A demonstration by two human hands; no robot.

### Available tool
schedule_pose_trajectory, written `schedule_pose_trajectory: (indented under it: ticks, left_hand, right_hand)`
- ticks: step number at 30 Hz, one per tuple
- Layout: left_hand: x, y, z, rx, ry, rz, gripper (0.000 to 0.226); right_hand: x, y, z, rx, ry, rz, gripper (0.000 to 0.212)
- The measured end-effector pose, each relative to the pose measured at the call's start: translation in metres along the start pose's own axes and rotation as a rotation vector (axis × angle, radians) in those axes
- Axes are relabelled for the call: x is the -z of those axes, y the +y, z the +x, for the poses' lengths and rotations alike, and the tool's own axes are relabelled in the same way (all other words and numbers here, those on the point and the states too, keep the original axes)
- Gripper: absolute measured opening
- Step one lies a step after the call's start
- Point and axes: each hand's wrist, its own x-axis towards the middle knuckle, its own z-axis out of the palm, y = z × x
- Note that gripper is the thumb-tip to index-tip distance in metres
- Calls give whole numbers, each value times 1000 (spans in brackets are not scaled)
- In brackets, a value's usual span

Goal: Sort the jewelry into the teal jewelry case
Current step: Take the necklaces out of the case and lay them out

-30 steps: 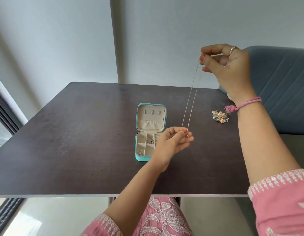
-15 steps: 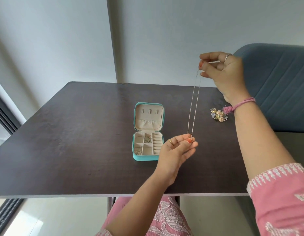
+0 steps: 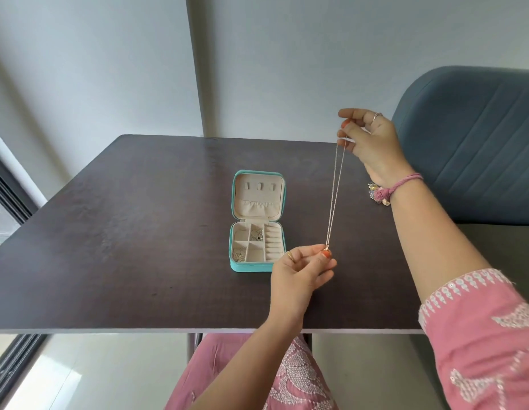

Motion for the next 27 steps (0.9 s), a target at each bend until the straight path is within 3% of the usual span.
schedule_pose_trajectory:
  ticks: [16,27]
  left_hand:
    - [7,-1,-14,69,86,668,8]
    - [7,2,-14,52,79,855,7]
  right_hand:
    - [-25,111,-16,-192,-174,-319,22]
    - [-20,132,-22,-219,-214,-455,20]
